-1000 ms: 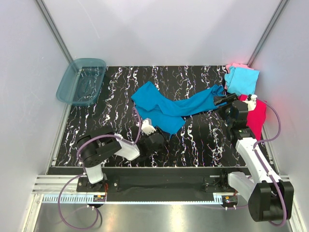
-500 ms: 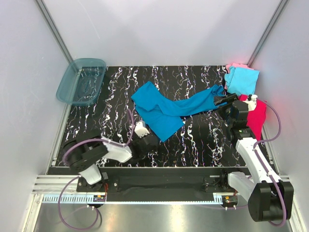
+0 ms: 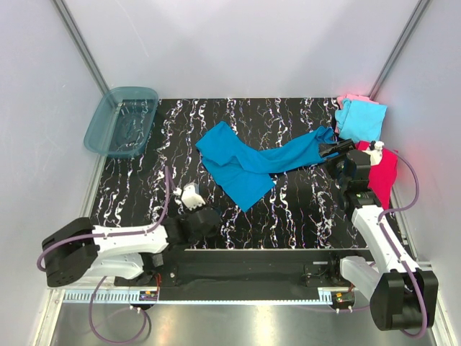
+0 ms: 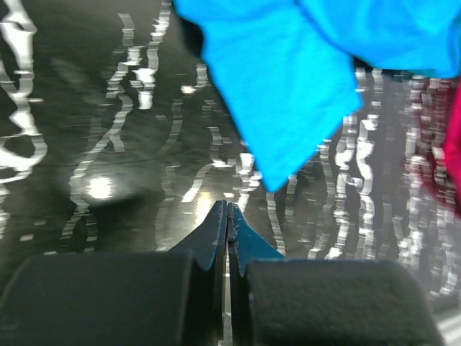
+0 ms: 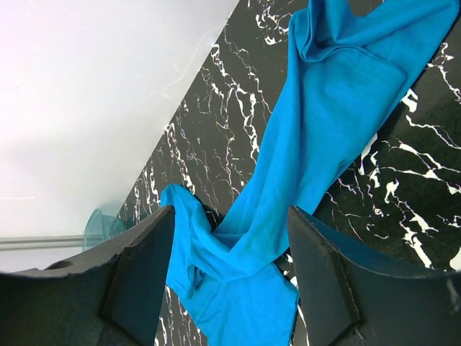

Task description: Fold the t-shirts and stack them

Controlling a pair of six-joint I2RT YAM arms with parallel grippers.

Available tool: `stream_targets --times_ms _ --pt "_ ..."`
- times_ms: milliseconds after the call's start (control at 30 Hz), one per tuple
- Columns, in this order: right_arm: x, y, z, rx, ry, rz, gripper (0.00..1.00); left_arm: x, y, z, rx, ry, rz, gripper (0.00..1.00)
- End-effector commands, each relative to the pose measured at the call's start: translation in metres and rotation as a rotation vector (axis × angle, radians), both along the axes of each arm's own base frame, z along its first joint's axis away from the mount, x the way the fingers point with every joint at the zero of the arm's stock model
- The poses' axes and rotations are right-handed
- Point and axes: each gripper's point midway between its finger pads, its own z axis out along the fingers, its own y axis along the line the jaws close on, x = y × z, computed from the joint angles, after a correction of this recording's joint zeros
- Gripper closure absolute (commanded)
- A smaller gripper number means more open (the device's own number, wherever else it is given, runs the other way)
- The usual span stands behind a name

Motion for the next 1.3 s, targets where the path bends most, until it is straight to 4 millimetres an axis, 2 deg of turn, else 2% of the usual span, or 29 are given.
stream_targets --times_ms 0,33,67,100,167,333,633,800,900,1033,1067,1267 --pt "0.003 0.001 0.010 0.018 -0.040 0.005 0.29 0.001 0.016 -0.016 0.105 0.005 0.032 0.98" --pt "0.003 0.001 0.012 0.018 -0.045 0.005 0.29 0.001 0.013 -0.018 0.108 0.010 0.030 0.90" --pt "0.002 0.001 0.013 0.015 -0.048 0.005 0.29 0.003 0.007 -0.017 0.100 0.013 0.027 0.75" --pt "0.002 0.000 0.013 0.013 -0.048 0.004 0.29 0.004 0.002 -0.023 0.111 0.020 0.021 0.66" --pt "0.001 0.000 0.016 0.005 -0.053 0.001 0.29 0.004 -0.006 -0.034 0.126 0.041 0.006 0.53" --pt "0.001 -0.002 0.016 -0.002 -0.050 -0.005 0.29 0.005 -0.023 -0.046 0.111 0.063 -0.022 0.44" --pt "0.003 -0.001 0.012 0.005 -0.046 -0.002 0.29 0.008 -0.053 -0.070 0.105 0.100 -0.072 0.41" --pt "0.002 -0.002 0.014 0.004 -0.049 -0.005 0.29 0.011 -0.069 -0.088 0.126 0.129 -0.104 0.42" --pt "0.002 -0.002 0.013 0.006 -0.047 -0.004 0.29 0.012 -0.078 -0.094 0.117 0.145 -0.121 0.46" --pt "0.002 -0.003 0.015 0.006 -0.052 -0.007 0.29 0.011 -0.077 -0.100 0.106 0.158 -0.128 0.92" --pt "0.002 -0.003 0.015 0.006 -0.052 -0.007 0.29 0.011 -0.075 -0.100 0.104 0.159 -0.127 1.00" --pt "0.002 -0.001 0.015 0.013 -0.052 0.001 0.29 0.010 -0.063 -0.096 0.106 0.146 -0.104 1.00"
